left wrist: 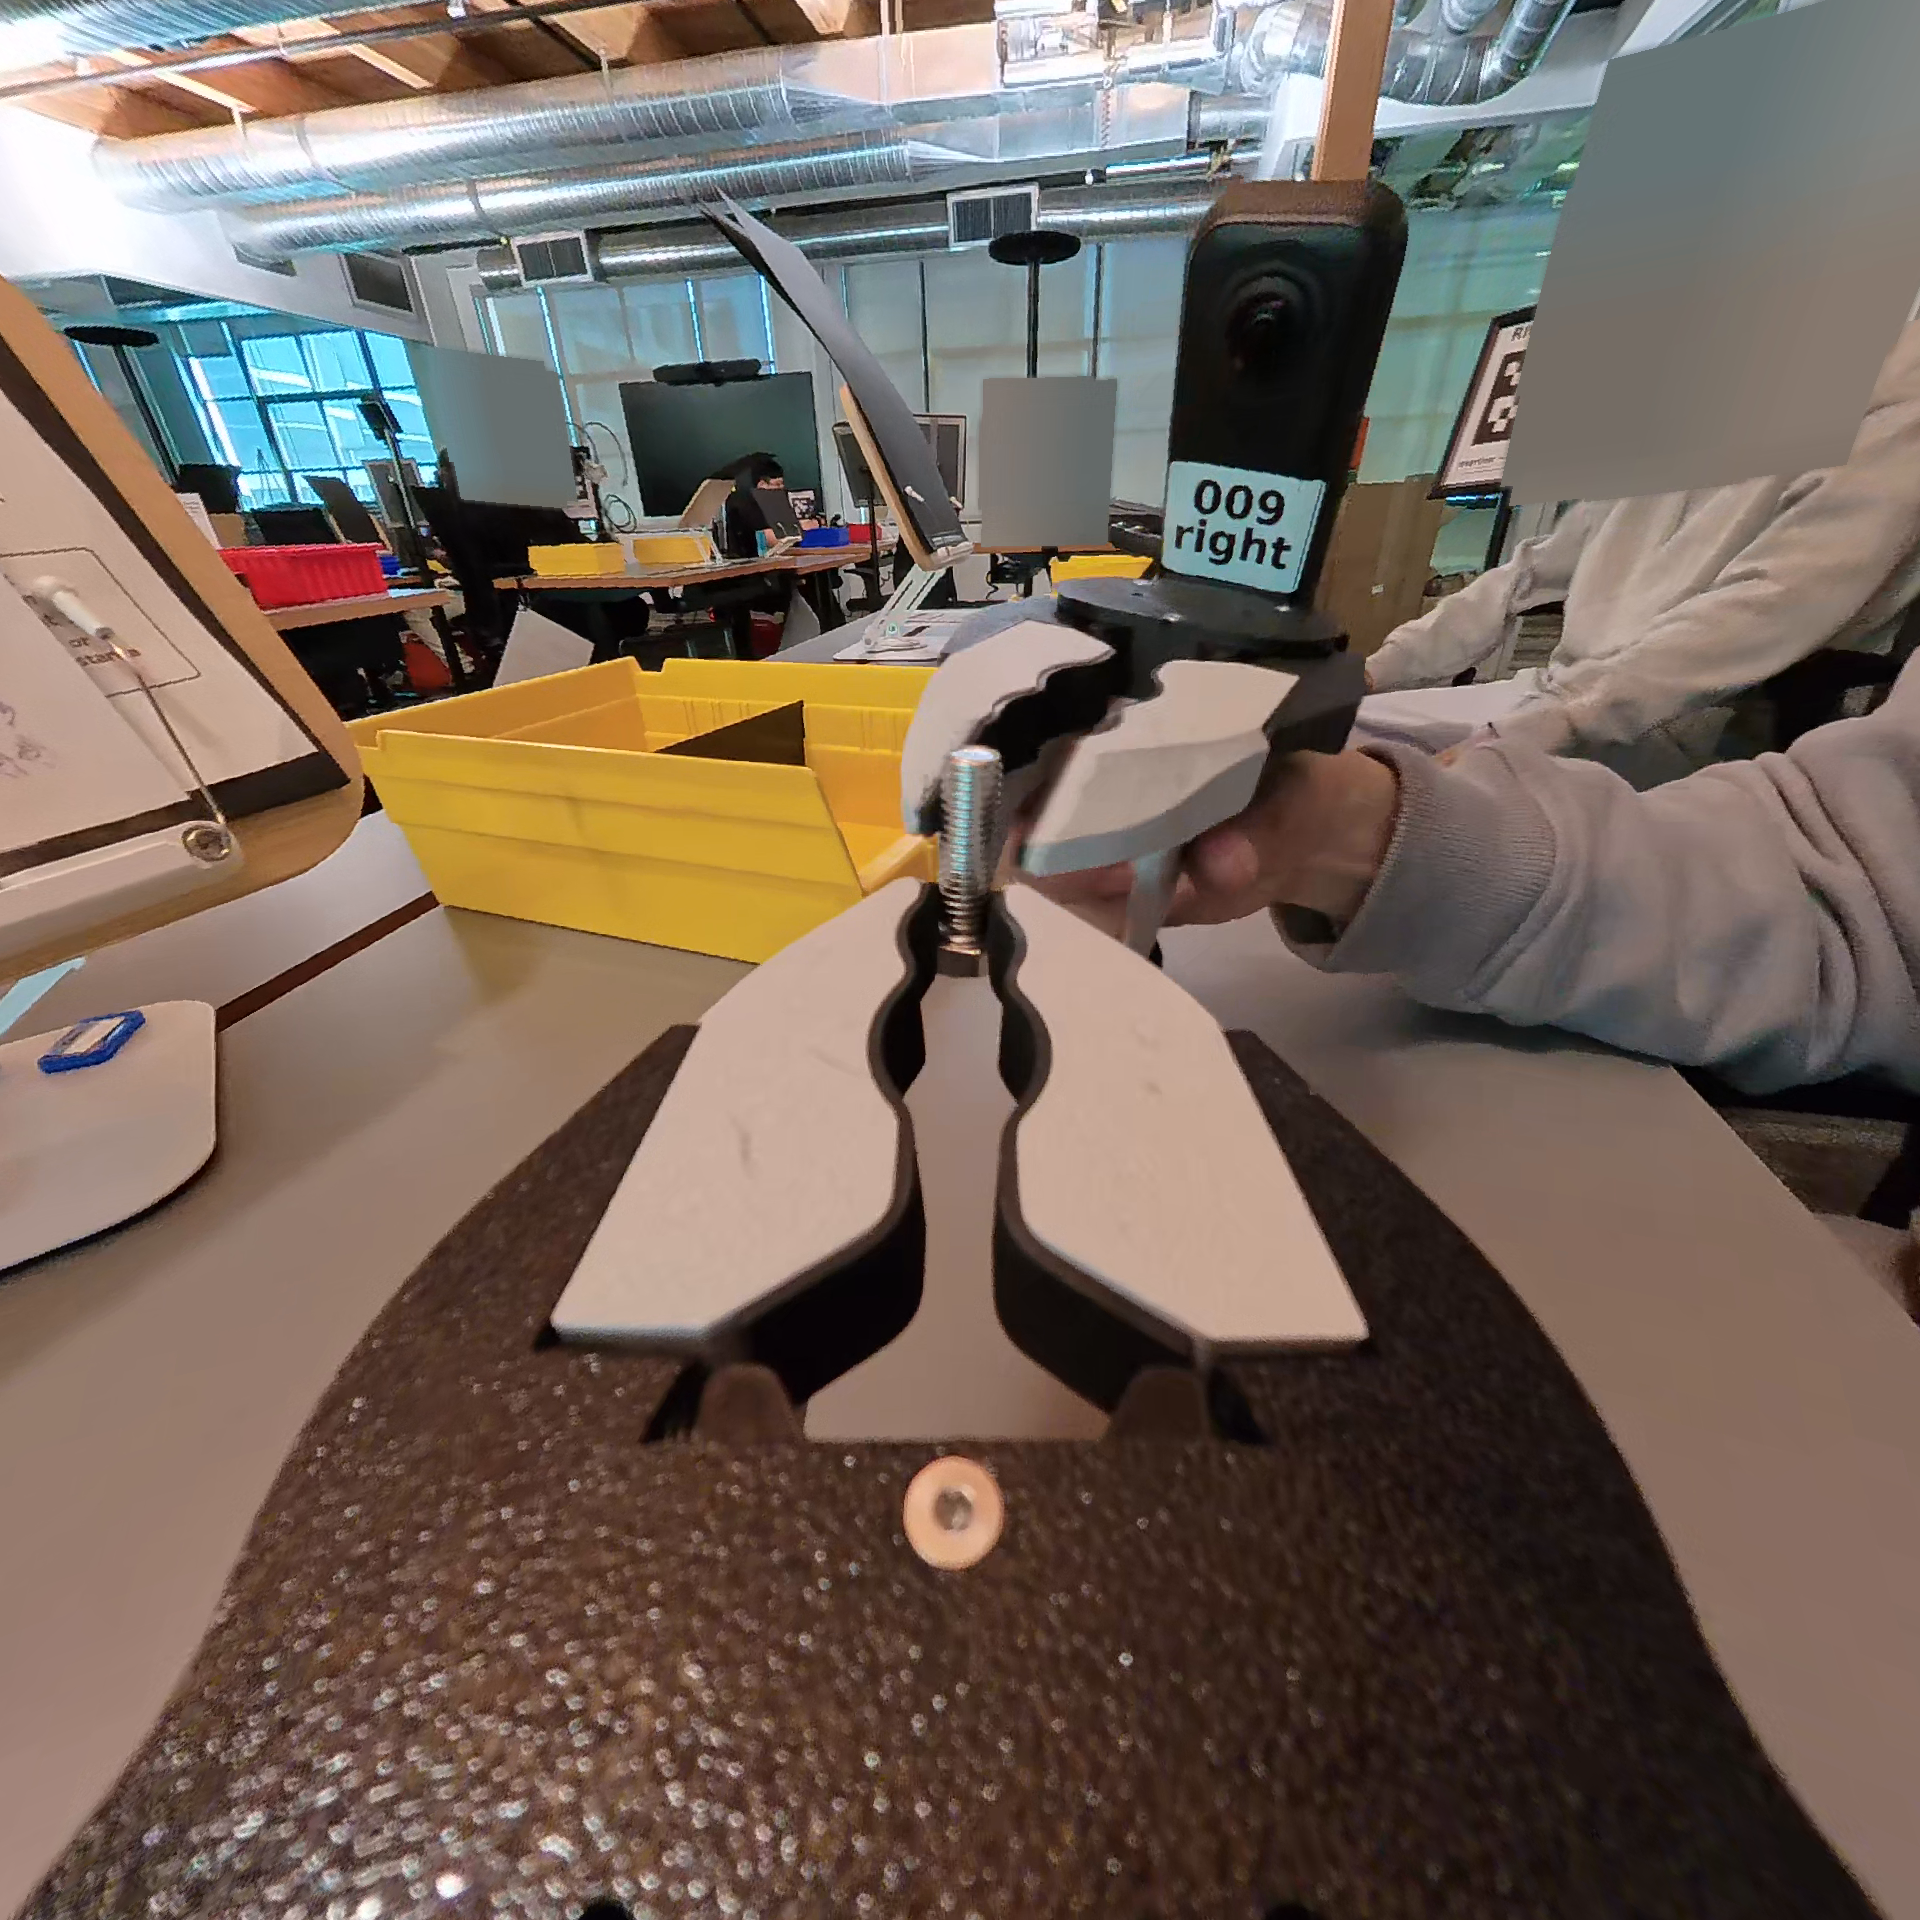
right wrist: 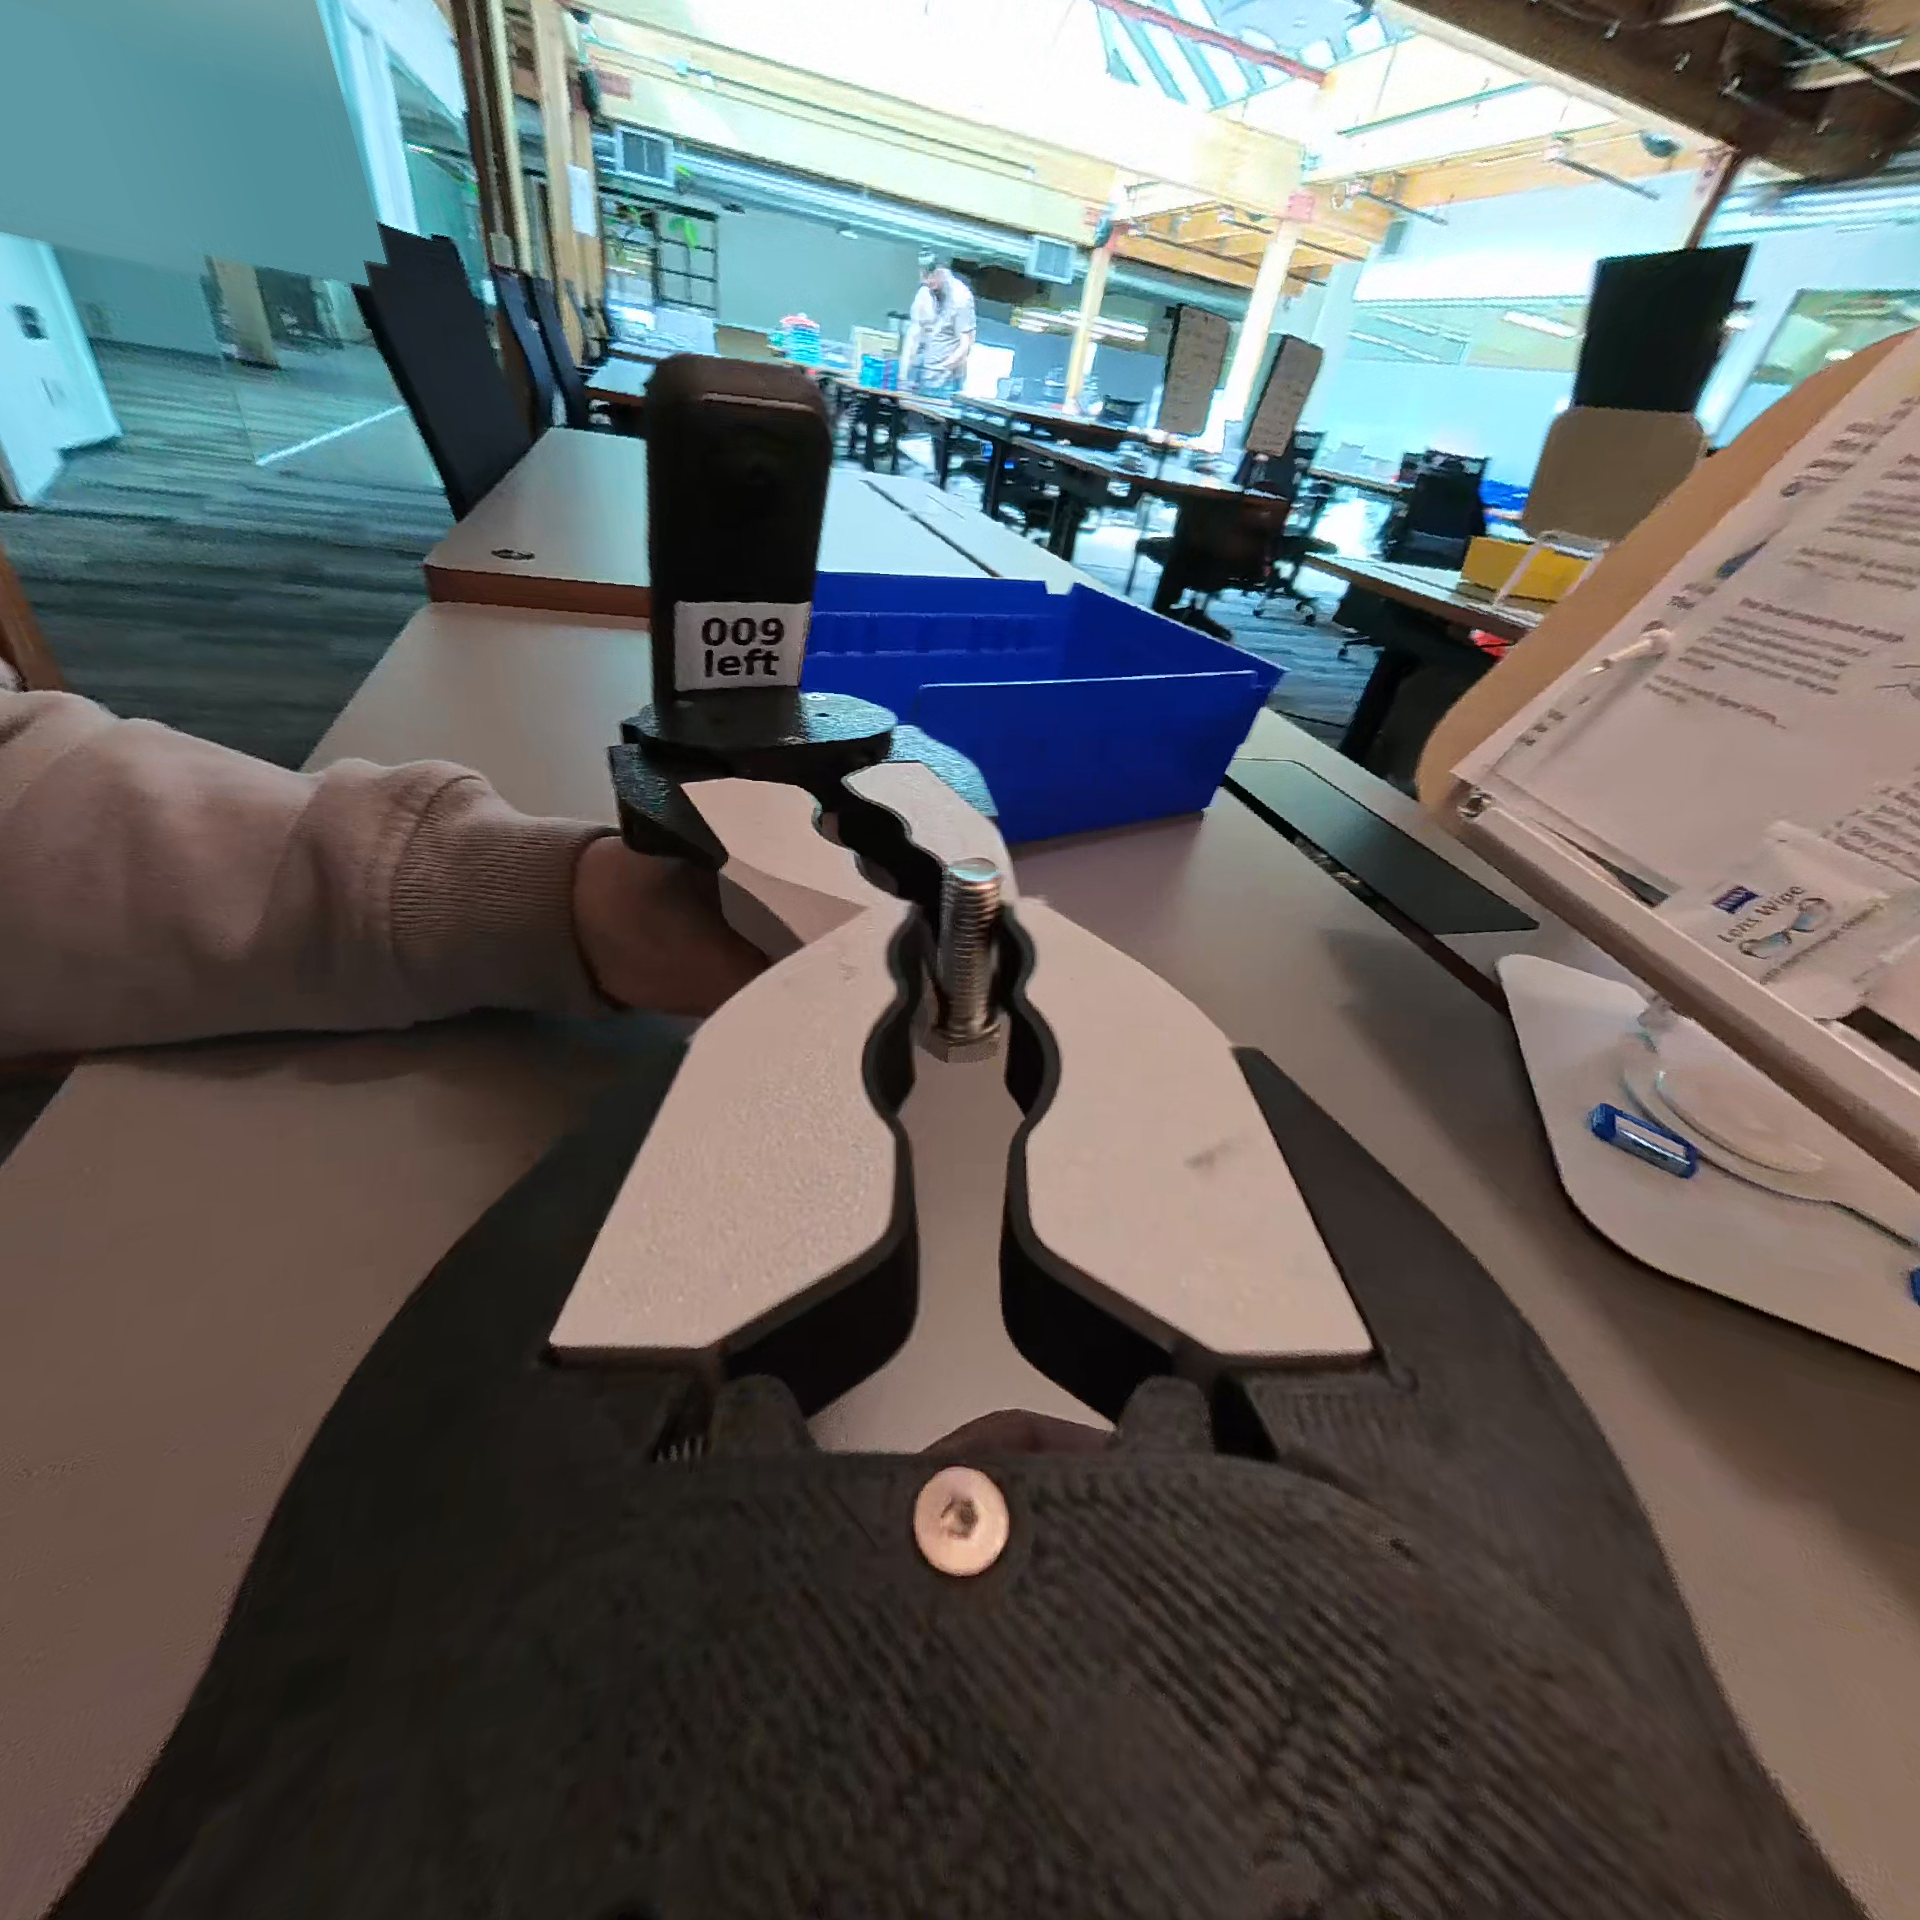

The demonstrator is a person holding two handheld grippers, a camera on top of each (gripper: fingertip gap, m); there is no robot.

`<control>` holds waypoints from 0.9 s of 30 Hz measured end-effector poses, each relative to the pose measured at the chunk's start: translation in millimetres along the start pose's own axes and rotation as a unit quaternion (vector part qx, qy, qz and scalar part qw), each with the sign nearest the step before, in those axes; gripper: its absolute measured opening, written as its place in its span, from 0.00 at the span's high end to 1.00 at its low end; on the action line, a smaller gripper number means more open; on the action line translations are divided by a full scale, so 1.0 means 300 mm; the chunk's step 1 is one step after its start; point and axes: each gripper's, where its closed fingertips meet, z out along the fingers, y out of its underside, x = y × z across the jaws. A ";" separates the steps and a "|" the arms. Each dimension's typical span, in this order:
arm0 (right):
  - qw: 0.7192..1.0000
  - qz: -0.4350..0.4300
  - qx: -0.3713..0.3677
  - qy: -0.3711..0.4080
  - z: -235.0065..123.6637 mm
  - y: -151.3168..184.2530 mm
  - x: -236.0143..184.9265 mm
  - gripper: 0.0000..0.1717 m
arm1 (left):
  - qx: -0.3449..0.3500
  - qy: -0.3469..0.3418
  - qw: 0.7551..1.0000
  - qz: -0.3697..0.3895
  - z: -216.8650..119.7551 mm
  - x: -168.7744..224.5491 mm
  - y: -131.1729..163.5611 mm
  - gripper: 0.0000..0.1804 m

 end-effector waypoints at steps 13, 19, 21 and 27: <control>0.927 -0.159 -0.203 0.272 -0.282 -0.024 0.490 0.95 | 0.023 -0.050 0.998 -0.006 -0.007 -0.045 -0.004 0.88; 0.774 -0.184 -0.487 0.359 -0.577 0.163 0.996 0.94 | -0.011 -0.058 0.998 -0.031 0.006 -0.058 0.033 0.87; 0.751 -0.174 -0.528 0.356 -0.619 0.243 1.057 0.94 | -0.030 -0.067 0.997 -0.031 0.006 -0.066 0.057 0.88; 0.766 -0.115 -0.493 0.397 -0.647 0.271 1.048 0.89 | -0.072 -0.095 0.993 -0.007 -0.004 -0.088 0.082 0.83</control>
